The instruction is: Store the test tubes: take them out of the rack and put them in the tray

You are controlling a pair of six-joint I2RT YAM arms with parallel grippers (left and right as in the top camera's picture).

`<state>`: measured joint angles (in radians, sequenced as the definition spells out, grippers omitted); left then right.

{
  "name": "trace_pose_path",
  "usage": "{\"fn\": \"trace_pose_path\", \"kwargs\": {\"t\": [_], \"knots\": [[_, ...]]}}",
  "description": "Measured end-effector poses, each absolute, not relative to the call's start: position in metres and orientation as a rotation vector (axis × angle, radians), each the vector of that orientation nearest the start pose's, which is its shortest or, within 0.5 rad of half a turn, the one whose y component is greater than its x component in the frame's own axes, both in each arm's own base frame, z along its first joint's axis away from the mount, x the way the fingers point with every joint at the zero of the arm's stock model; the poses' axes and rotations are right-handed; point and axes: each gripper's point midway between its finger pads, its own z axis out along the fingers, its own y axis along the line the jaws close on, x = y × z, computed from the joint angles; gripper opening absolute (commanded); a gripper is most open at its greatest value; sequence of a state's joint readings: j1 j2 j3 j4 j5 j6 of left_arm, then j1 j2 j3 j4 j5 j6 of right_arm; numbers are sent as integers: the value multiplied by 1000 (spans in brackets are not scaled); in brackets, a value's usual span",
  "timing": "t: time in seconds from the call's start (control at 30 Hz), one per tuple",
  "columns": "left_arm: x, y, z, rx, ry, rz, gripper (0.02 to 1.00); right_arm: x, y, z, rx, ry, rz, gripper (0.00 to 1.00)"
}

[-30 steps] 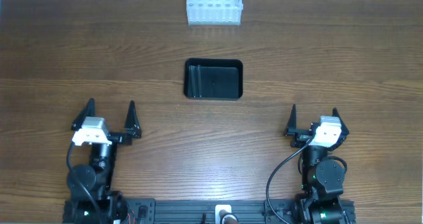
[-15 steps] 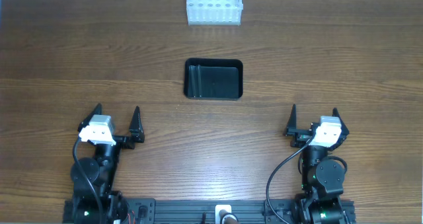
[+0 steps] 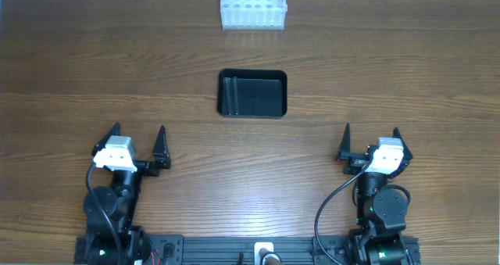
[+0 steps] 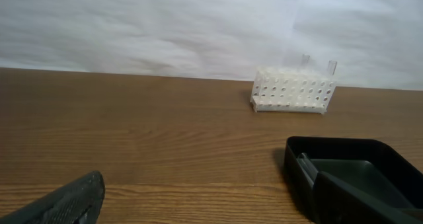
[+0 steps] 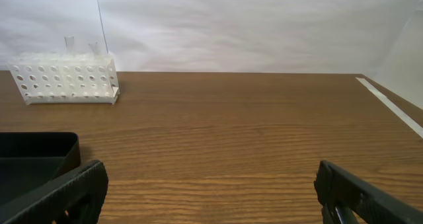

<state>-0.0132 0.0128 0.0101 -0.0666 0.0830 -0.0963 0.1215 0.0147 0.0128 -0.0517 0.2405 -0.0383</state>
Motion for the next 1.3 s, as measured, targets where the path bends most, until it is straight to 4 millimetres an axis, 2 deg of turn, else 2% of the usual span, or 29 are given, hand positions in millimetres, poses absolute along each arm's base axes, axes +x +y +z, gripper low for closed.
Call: {"fn": "trace_pose_path", "kwargs": {"t": [0.8, 0.97, 1.2, 1.3], "knots": [[246, -18, 159, -5, 1642, -152, 1000, 245, -11, 164, 55, 1624, -131, 993], [246, -17, 159, -5, 1642, -152, 1000, 246, -11, 175, 61, 1580, -124, 991], [246, -18, 159, -4, 1642, -152, 998, 263, -3, 179, 27, 1632, -105, 993], [246, -18, 159, -5, 1641, -152, 1000, 281, 3, 196, 4, 1667, -90, 991]]}}
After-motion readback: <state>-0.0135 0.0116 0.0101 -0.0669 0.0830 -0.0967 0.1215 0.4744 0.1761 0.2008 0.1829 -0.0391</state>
